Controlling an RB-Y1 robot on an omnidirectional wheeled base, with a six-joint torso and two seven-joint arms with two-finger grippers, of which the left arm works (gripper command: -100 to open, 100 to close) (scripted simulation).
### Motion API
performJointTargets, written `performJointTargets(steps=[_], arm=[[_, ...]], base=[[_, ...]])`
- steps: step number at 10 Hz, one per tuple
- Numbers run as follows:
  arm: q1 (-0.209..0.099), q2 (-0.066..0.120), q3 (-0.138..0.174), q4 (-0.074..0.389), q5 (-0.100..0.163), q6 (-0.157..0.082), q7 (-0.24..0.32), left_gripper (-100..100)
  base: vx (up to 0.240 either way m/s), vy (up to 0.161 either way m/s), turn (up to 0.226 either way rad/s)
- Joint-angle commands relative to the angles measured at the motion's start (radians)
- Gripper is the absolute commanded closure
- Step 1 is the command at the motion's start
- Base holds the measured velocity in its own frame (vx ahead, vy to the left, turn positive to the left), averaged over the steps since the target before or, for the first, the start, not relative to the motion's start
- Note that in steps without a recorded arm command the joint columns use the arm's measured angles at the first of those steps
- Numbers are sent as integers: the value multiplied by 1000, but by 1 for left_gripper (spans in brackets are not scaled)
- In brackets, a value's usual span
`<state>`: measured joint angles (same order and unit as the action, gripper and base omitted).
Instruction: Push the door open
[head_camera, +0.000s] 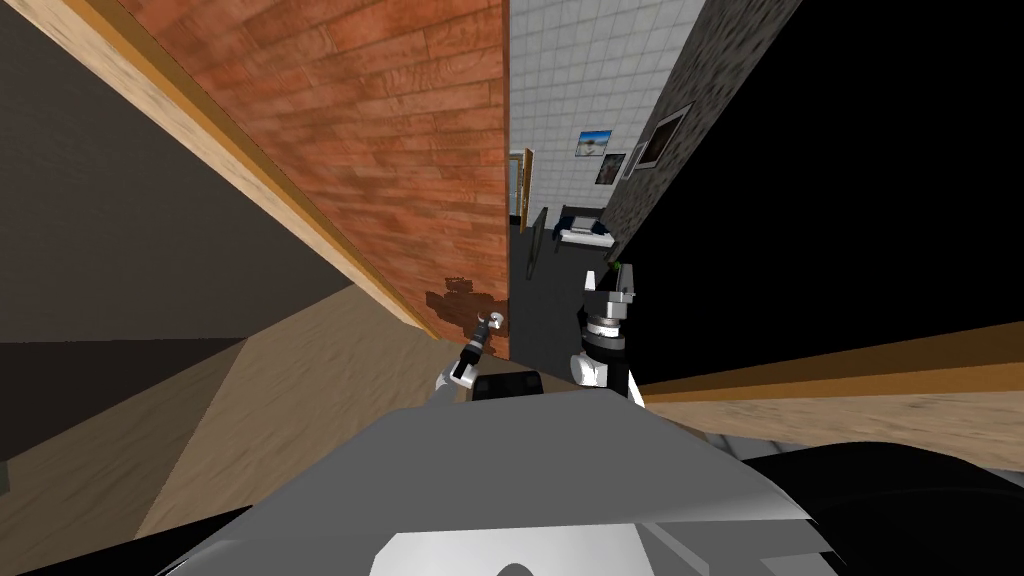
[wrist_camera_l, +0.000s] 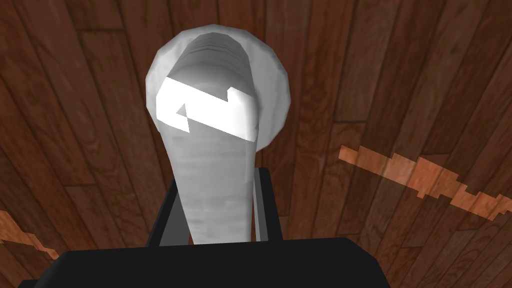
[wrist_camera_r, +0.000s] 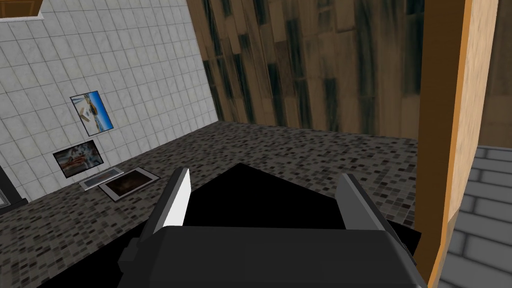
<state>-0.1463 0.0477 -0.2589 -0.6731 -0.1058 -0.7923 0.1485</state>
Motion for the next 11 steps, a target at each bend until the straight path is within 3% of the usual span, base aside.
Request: performJointTargets(steps=[1, 4, 11], arm=[[6, 0, -2, 2, -1, -2, 0, 100], [0, 10, 17, 2, 8, 0, -7, 100], [-2, 32, 87, 11, 43, 1, -36, 100]], base=[[0, 0, 0], [71, -44, 22], [169, -117, 42]])
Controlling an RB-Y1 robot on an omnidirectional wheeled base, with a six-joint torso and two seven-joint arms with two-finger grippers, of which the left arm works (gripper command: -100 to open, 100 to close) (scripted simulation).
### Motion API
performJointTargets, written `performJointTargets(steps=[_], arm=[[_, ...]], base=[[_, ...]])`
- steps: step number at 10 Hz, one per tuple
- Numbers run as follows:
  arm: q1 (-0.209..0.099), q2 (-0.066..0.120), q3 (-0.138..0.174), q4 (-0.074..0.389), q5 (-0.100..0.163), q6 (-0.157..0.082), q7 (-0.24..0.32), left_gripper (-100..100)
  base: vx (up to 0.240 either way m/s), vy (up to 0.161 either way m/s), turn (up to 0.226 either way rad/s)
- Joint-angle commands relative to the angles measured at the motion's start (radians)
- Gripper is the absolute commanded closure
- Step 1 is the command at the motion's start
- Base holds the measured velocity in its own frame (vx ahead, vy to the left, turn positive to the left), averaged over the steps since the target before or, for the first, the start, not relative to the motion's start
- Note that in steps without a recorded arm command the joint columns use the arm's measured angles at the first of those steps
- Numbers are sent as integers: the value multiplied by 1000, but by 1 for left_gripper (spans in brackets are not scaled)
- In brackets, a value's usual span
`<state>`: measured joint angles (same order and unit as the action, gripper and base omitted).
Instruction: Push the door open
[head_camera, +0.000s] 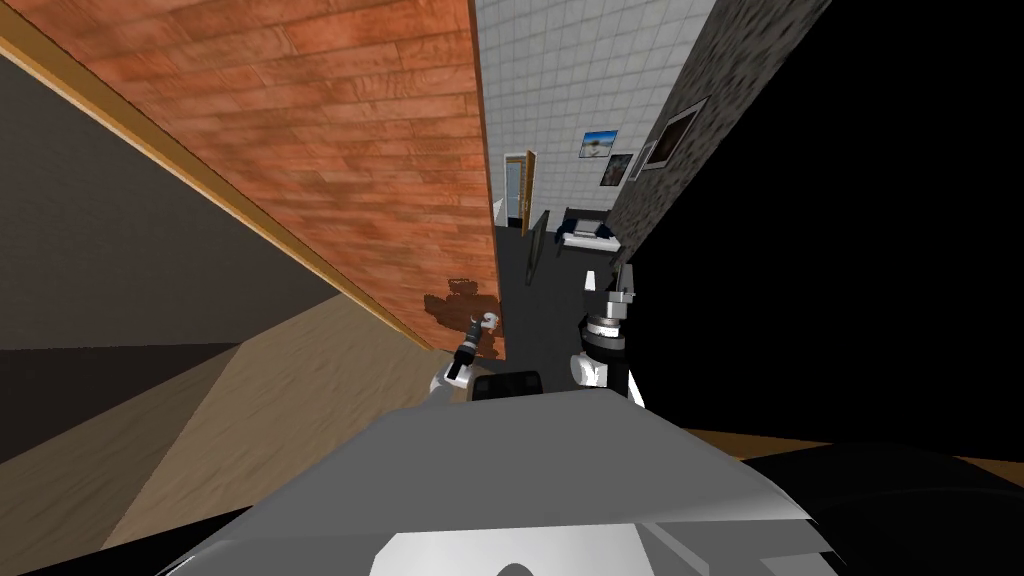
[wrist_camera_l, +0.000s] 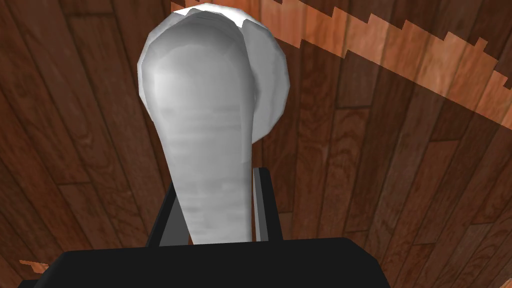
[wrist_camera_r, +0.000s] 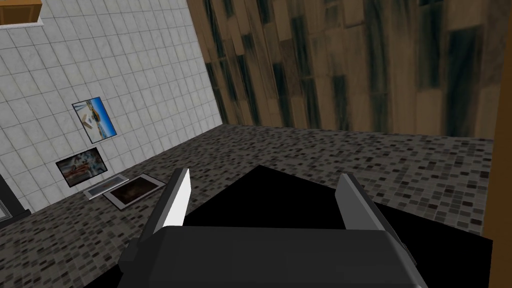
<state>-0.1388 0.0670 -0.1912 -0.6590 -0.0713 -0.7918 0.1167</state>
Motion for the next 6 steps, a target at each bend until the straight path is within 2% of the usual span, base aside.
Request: performJointTargets(steps=[1, 4, 5, 6], arm=[[-10, 15, 33, -1, 16, 1, -10, 100], [-11, 18, 69, 4, 33, 2, -24, 100], [-11, 18, 69, 4, 33, 2, -24, 100], [-11, 18, 90, 6, 44, 2, -33, 100]], base=[[188, -138, 120], [157, -137, 59], [114, -108, 33], [138, -120, 66]])
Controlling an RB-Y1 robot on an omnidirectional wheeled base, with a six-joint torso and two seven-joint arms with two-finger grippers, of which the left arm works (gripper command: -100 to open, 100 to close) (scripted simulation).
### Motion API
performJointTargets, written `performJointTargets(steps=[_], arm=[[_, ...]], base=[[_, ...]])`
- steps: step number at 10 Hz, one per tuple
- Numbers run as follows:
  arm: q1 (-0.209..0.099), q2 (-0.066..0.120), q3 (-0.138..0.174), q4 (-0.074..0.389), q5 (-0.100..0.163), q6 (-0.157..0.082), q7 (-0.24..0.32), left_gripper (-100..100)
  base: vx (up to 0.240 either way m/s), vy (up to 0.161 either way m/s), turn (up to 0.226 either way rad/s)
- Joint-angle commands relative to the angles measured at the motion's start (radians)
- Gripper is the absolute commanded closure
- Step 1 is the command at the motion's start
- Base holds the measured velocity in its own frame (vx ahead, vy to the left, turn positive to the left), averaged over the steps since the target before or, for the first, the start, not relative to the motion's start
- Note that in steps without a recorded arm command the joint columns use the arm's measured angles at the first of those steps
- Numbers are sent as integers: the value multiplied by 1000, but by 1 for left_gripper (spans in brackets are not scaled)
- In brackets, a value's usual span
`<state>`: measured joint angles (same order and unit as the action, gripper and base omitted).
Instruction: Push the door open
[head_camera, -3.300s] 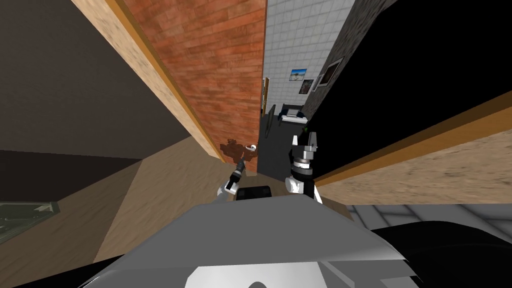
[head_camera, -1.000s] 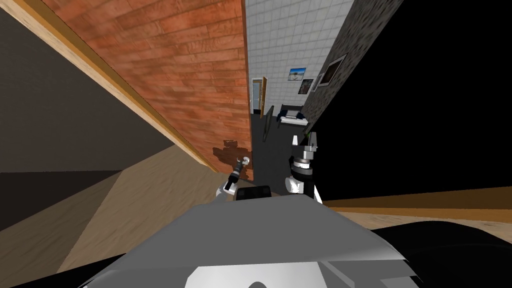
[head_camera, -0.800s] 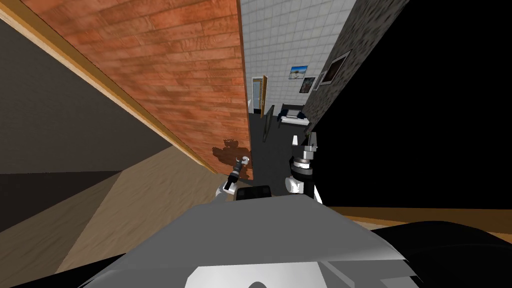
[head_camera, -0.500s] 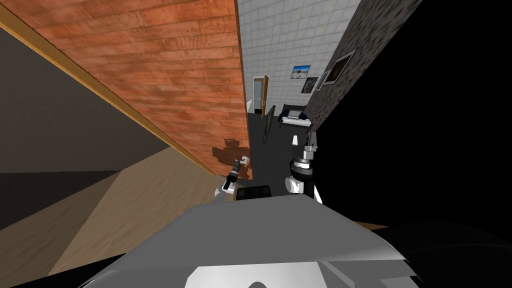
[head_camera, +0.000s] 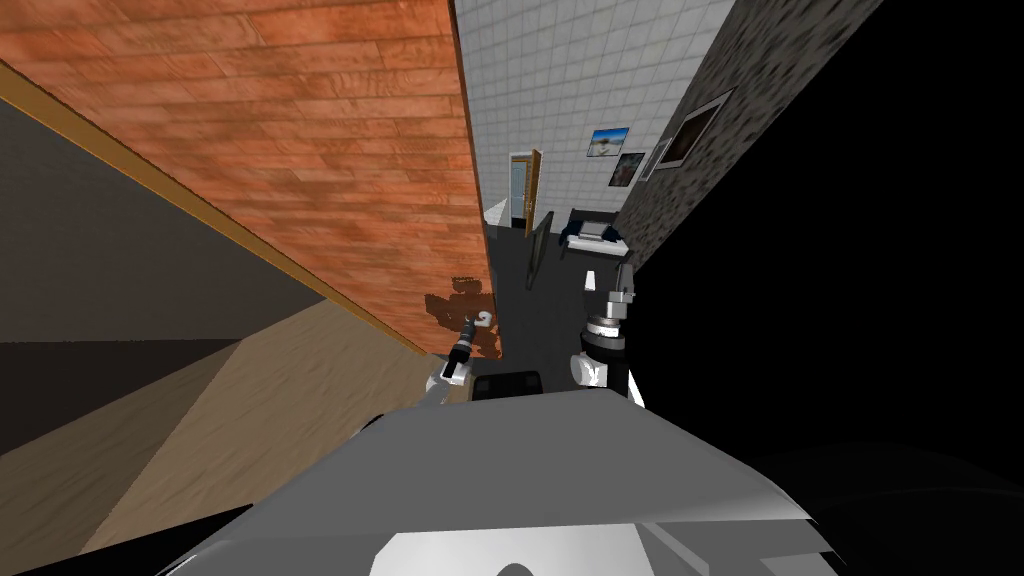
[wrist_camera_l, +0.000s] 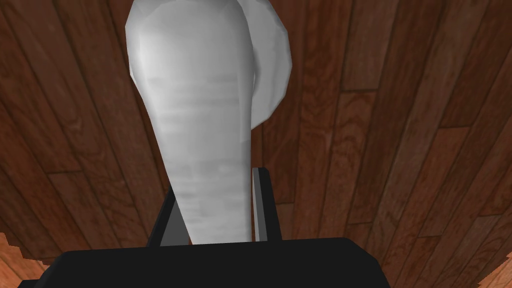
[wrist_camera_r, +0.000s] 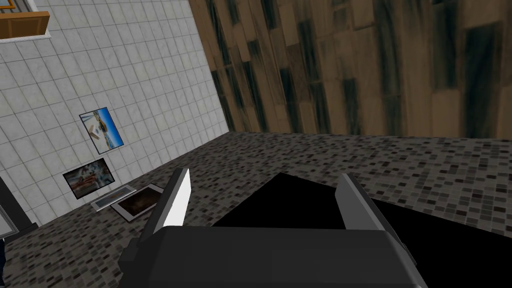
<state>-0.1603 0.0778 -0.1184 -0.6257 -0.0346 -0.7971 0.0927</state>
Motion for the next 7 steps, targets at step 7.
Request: performJointTargets(steps=[7], arm=[[9, -1, 83, -18, 40, 9, -36, 100]], base=[[138, -117, 58]])
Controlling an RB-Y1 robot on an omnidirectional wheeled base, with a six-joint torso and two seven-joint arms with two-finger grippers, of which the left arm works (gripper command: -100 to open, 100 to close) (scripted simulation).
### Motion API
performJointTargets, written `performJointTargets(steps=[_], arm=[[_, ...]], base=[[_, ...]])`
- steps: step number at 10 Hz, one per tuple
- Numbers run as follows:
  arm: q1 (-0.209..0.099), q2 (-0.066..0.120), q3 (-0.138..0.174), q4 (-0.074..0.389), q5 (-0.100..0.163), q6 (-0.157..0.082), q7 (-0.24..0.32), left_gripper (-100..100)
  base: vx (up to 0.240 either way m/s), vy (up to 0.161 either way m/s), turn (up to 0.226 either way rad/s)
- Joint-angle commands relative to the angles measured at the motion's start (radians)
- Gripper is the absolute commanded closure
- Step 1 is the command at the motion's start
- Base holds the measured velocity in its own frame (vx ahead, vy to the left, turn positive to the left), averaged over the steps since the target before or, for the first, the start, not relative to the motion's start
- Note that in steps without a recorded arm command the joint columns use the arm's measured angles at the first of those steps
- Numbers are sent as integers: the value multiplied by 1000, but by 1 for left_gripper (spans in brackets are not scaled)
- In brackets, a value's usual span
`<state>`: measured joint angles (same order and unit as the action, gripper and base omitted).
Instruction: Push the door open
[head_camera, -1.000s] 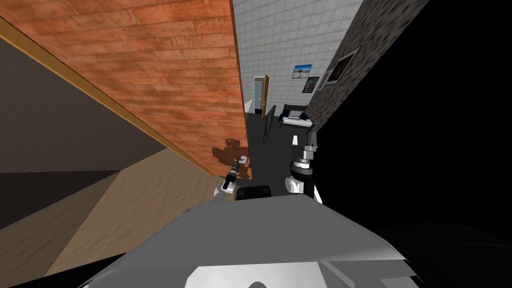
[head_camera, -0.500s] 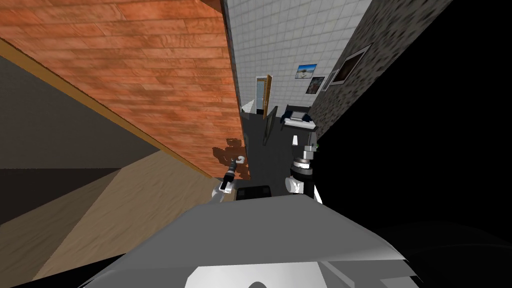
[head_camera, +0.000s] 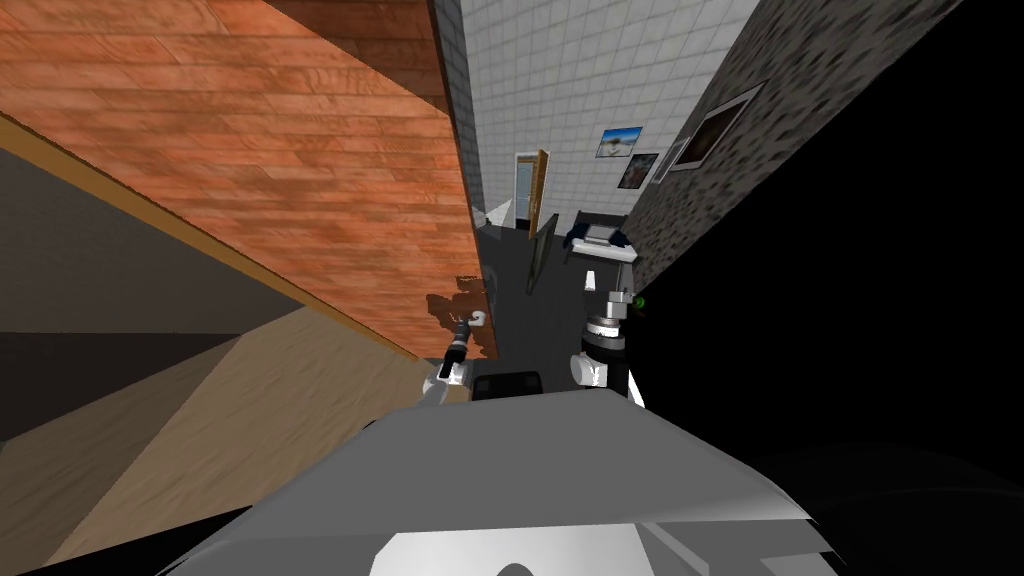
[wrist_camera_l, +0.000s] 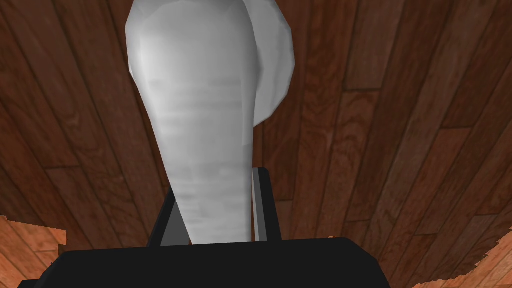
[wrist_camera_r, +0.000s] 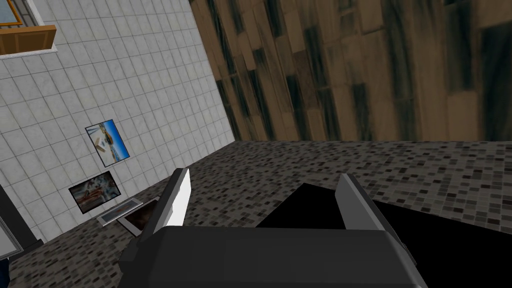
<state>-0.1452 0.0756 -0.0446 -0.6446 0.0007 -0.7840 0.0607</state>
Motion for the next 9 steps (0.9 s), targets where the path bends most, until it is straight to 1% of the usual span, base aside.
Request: performJointTargets(steps=[1, 3, 6, 7, 8, 9], arm=[[-6, -2, 21, 2, 10, -4, -9, 100], [-7, -7, 35, 4, 17, -4, -15, 100], [-7, -17, 58, 7, 29, -4, -24, 100], [2, -8, 59, 1, 28, -1, -23, 100], [2, 1, 75, 2, 37, -2, -27, 100], [2, 4, 81, 2, 40, -2, -30, 100]], base=[[153, -129, 77], [139, -118, 64], [144, -87, 45], [64, -27, 38], [117, -34, 40], [188, -57, 50]])
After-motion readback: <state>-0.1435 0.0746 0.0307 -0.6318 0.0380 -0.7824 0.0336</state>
